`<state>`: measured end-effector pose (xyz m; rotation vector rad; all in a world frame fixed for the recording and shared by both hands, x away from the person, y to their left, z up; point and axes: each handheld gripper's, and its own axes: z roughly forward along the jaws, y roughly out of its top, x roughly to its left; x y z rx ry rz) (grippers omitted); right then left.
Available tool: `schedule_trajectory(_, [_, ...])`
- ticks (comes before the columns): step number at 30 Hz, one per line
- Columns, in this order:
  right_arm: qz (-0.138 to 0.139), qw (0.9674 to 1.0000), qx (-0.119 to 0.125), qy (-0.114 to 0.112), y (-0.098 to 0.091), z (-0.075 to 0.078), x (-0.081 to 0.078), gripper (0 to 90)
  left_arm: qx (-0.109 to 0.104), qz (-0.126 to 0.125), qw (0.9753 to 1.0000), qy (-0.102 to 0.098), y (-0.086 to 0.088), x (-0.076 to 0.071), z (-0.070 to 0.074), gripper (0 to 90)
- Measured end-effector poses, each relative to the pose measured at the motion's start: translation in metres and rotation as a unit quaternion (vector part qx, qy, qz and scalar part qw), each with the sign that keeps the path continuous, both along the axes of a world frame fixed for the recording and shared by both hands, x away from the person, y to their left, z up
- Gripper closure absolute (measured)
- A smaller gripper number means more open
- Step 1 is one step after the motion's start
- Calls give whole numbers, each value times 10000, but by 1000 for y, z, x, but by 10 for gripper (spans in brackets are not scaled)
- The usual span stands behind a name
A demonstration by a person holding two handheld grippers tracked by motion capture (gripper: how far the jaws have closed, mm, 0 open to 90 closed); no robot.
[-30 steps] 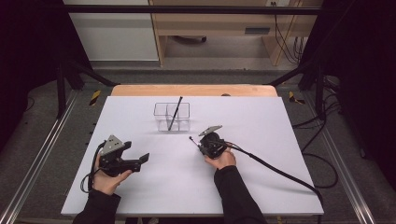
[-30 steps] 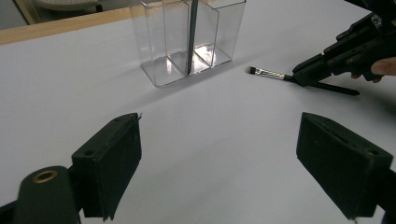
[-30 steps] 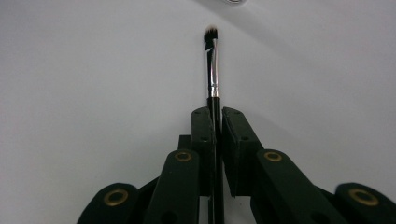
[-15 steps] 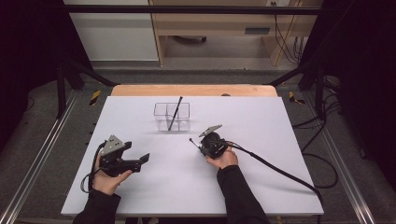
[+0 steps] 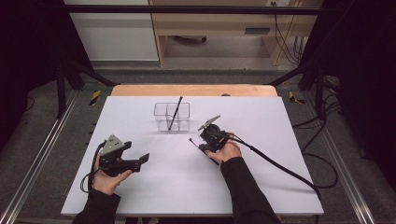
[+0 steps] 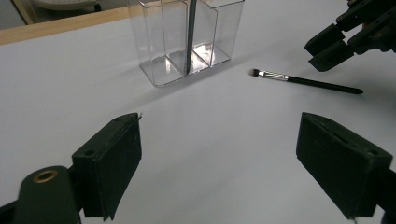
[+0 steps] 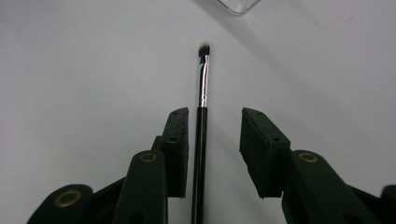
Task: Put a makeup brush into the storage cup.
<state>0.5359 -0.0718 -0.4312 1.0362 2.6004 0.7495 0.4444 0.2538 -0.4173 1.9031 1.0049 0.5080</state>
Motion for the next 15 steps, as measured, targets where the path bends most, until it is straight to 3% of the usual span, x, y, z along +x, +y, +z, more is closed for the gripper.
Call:
schedule_trajectory(9, [55,9987,-294,421,10,-15,6,656,14,-5,10000,23,0,1,-1,133])
schedule_trajectory(15, [99,9977,-359,562,11,-20,7,699,35,-11,10000,38,-1,1,-1,133])
